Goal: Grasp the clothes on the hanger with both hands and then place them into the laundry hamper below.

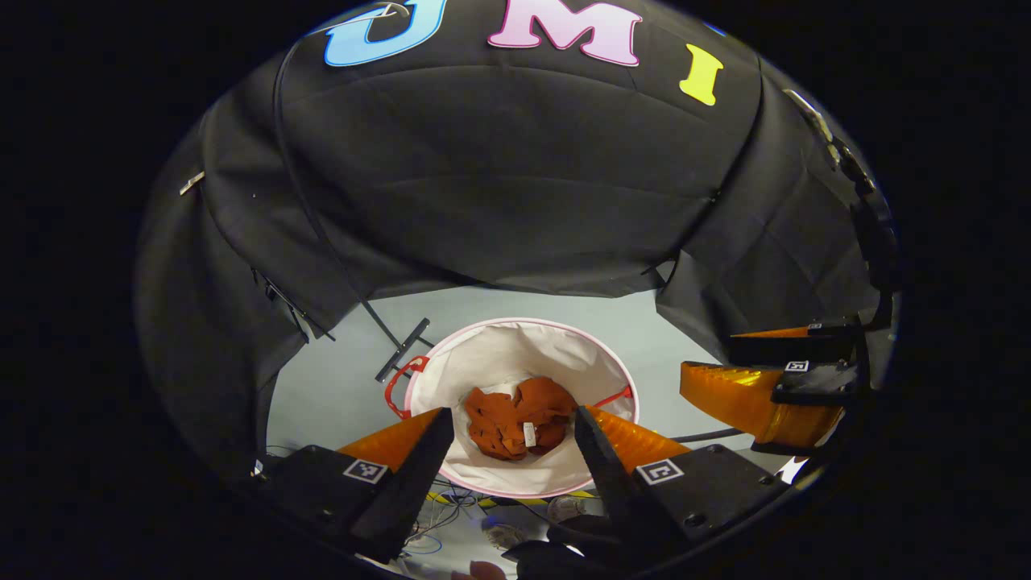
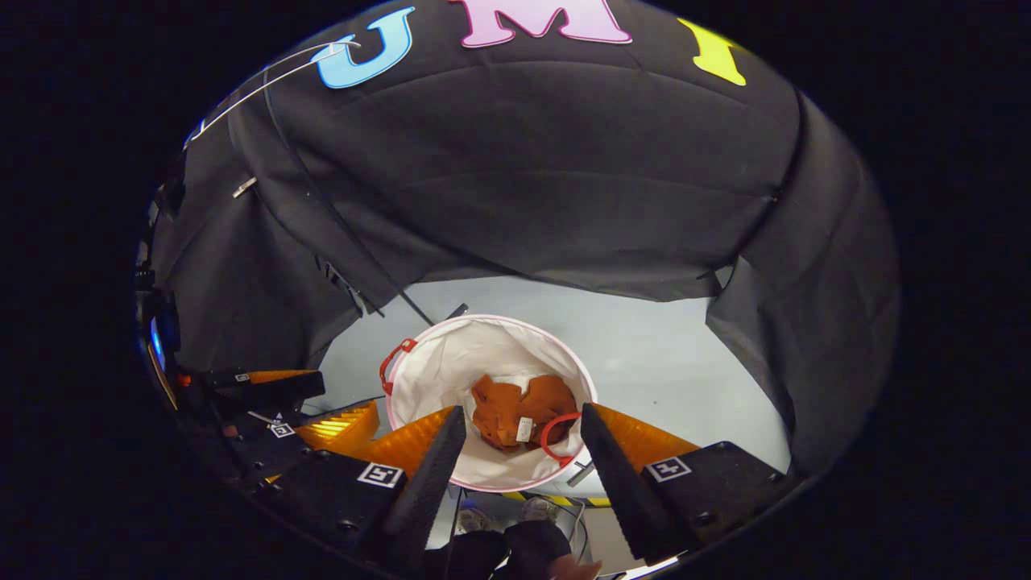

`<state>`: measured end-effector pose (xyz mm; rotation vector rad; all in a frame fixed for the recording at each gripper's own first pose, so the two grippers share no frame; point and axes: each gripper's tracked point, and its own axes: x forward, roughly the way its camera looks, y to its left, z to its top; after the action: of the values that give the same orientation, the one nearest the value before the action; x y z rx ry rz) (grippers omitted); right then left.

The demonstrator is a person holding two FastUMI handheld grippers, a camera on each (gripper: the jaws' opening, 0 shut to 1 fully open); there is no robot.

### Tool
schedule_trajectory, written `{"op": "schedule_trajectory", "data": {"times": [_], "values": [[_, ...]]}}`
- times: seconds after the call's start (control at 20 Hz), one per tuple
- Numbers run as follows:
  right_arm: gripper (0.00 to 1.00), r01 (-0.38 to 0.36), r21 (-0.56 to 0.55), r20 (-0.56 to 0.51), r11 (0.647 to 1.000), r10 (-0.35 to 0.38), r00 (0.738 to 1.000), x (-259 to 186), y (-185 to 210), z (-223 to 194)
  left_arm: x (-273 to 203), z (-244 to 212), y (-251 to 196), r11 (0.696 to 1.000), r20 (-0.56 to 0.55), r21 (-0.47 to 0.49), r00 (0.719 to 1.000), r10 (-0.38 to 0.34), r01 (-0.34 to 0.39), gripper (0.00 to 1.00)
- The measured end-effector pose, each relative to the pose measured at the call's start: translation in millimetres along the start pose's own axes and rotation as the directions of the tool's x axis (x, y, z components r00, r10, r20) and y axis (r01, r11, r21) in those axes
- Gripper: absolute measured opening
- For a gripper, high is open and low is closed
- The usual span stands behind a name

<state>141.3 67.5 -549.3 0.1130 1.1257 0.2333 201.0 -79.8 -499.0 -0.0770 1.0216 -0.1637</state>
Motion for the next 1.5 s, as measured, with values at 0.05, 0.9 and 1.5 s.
{"op": "schedule_trajectory", "data": {"times": [0.05,0.9,1.5], "values": [[0.93,0.011,0.003,0.012,1.0,-0.011,1.0,1,-1,1,-4,0,2,1.0,0.005,-0.003,1.0,0.006,-0.006,0.96],[0.99,0.065,0.04,0.453,0.997,-0.076,0.889,-216,58,90,-226,81,31,0.999,0.473,-0.003,0.88,0.039,-0.042,0.96],[0.98,0.082,0.007,0.781,0.997,-0.057,0.623,-423,109,136,-428,122,24,0.999,0.774,-0.002,0.632,0.029,-0.043,0.95]]}}
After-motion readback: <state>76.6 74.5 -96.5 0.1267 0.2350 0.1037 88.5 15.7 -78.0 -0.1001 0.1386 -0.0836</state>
